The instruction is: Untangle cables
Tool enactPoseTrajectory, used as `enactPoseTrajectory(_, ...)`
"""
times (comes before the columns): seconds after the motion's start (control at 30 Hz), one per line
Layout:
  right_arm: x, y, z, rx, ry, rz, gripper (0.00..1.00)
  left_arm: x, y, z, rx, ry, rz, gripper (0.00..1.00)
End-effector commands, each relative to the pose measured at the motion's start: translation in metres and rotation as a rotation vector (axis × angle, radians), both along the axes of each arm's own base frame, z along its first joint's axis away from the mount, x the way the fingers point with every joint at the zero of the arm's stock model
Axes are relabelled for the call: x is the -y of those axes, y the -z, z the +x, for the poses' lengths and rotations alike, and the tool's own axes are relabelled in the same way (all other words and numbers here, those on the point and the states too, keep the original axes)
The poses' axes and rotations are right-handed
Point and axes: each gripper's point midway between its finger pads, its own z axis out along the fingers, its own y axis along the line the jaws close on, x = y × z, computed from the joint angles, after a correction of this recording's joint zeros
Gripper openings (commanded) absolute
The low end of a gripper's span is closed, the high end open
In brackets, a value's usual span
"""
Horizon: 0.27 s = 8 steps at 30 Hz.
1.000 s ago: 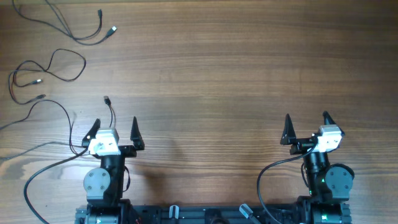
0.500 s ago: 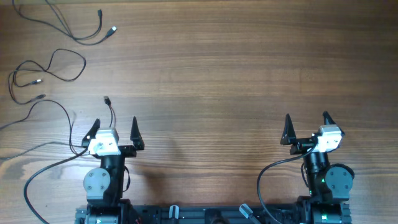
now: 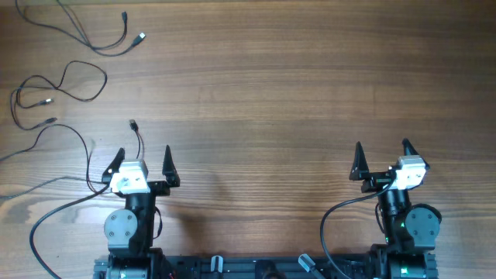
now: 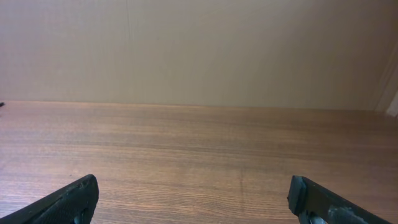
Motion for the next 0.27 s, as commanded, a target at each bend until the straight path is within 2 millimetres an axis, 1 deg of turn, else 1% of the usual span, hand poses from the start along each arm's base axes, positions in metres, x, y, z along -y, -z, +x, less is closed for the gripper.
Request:
enactPoseTrajectory(0.0,0.0016,-0.0027,-0.0006,0.013,0.01,0.012,1.0,-0.0045,-0.0004,-0.0005,0.006,-0.024,-0.005,1.0)
enactPoseTrajectory(0.23,0.0016,-0.0027,-0.0005,0.013,0.01,0.012,1.0,-0.0045,-0.0004,-0.0005,0.006,-0.024,-0.005,1.0)
